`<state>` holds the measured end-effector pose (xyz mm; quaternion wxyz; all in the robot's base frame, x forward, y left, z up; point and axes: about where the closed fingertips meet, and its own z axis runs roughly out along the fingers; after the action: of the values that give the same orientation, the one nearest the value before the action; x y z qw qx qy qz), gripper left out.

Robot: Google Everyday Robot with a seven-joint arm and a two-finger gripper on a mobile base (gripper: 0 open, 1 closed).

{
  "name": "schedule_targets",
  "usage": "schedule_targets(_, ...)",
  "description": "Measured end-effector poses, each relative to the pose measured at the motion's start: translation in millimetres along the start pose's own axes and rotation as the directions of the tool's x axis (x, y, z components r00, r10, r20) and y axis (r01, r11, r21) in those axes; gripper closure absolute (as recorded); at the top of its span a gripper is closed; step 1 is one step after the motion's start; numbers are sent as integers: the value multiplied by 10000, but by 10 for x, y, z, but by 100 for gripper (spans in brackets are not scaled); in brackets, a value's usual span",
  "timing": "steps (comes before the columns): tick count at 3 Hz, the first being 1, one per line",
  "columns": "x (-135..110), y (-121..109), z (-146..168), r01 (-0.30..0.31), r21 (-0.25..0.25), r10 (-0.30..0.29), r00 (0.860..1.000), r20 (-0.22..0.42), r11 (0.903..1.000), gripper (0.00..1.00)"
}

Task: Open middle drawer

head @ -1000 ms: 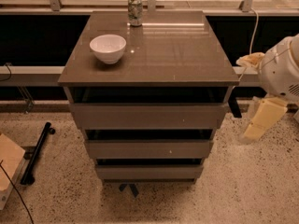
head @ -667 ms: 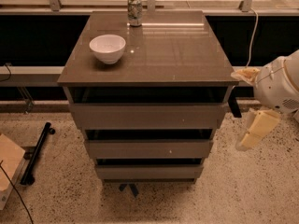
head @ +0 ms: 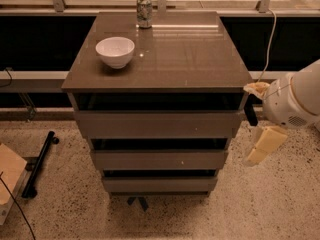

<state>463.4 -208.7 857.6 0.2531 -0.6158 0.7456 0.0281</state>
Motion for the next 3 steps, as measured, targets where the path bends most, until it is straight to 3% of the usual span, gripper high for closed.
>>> schedule_targets(2, 429, 132, 929, -659, -780, 736, 9923, 995, 9948, 0)
schedule_targets(3, 429, 132, 930, -661, -779, 738, 9923, 995, 9948, 0)
